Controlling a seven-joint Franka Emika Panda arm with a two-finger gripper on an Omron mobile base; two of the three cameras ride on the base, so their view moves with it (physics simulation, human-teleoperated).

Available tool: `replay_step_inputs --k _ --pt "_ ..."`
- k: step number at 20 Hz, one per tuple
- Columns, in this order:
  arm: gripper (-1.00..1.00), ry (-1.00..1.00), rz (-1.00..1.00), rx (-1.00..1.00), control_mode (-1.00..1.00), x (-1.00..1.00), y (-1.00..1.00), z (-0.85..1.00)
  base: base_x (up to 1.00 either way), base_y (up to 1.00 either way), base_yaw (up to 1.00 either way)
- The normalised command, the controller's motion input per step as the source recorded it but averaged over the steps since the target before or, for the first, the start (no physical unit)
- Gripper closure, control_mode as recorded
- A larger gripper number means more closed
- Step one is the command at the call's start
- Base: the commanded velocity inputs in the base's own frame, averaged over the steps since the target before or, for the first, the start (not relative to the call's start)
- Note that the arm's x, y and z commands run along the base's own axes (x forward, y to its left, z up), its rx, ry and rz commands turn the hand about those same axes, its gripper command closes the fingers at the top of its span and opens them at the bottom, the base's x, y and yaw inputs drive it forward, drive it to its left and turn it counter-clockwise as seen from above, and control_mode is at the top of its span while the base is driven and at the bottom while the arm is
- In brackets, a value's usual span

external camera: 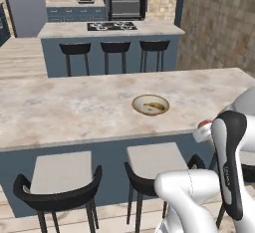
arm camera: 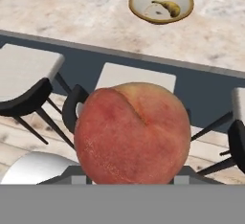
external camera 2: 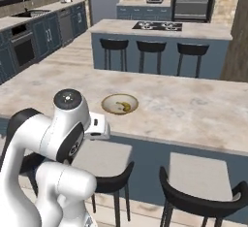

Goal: Retrieve the banana and peach from the fridge and place them into the bowl on the dining table.

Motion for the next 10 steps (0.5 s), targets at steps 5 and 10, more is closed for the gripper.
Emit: replay_step_inputs --k 5,10 --pt "1.00 0.00 0.00 0.00 1.00 0.00 0.00 0.00 1.00 -0.22 0.39" --pt "1.00 0.00 0.00 0.00 1.00 0.00 0.00 0.00 0.93 -0.07 0.26"
